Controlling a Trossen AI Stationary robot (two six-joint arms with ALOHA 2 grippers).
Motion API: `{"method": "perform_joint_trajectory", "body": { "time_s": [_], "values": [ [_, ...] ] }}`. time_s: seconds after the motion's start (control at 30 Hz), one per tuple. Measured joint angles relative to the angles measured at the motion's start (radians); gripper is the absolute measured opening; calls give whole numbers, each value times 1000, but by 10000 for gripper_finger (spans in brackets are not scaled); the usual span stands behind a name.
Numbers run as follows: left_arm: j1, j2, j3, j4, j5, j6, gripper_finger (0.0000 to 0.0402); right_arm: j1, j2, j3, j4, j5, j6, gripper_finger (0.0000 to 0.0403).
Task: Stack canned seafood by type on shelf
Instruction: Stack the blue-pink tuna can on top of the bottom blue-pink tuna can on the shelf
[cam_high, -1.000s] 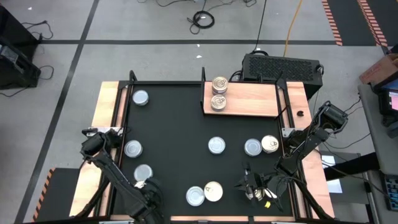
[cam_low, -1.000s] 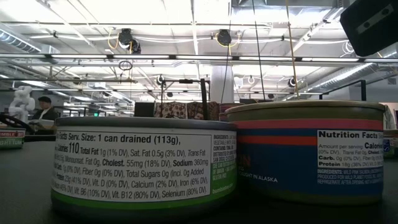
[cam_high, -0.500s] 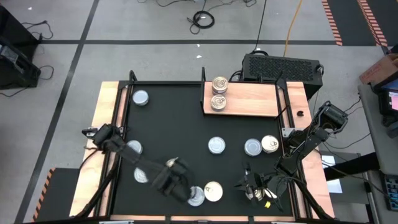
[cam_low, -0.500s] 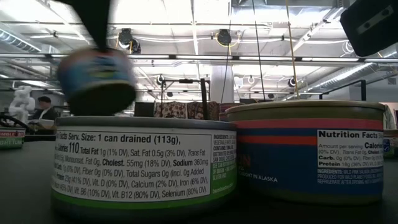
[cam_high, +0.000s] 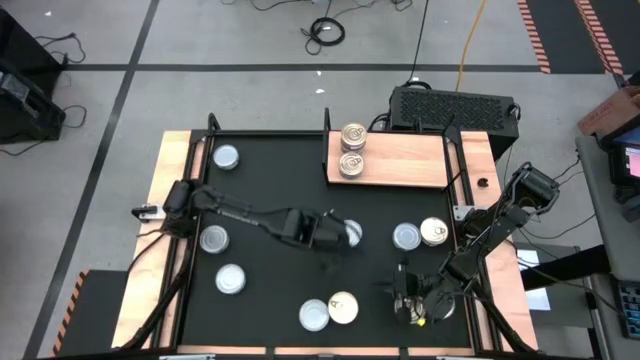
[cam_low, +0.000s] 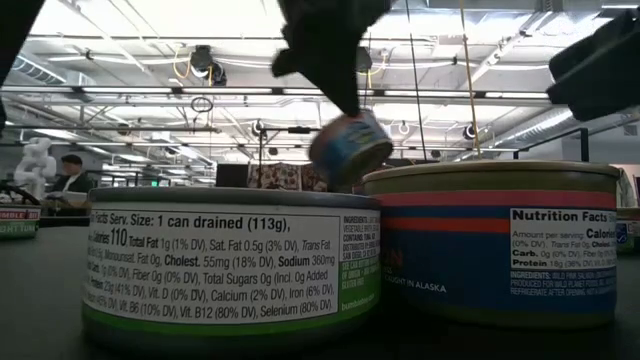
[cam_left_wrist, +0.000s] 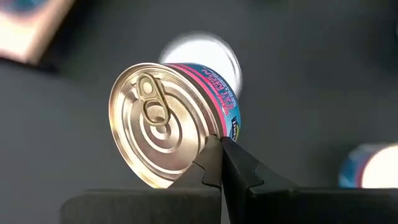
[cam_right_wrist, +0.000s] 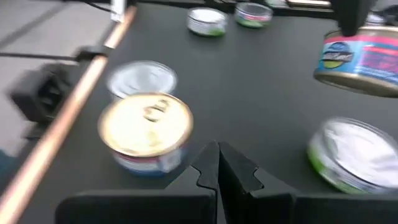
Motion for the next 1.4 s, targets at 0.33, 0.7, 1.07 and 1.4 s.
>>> {"method": "perform_joint_trajectory", "body": {
  "time_s": [0.33,0.7,1.07,1.4],
  "values": [
    [134,0,33,90,32,275,0,-76,-77,0,-189,70,32,0],
    [243,28,158,88,20,588,0,-215,-220,0,-355,77,-38,0],
    [315,98,227,54,-62,808,0,-333,-283,-1,-502,96,-49,0],
    [343,119,227,80,-67,866,0,-408,-284,-1,-507,94,-67,0]
  ]
}}
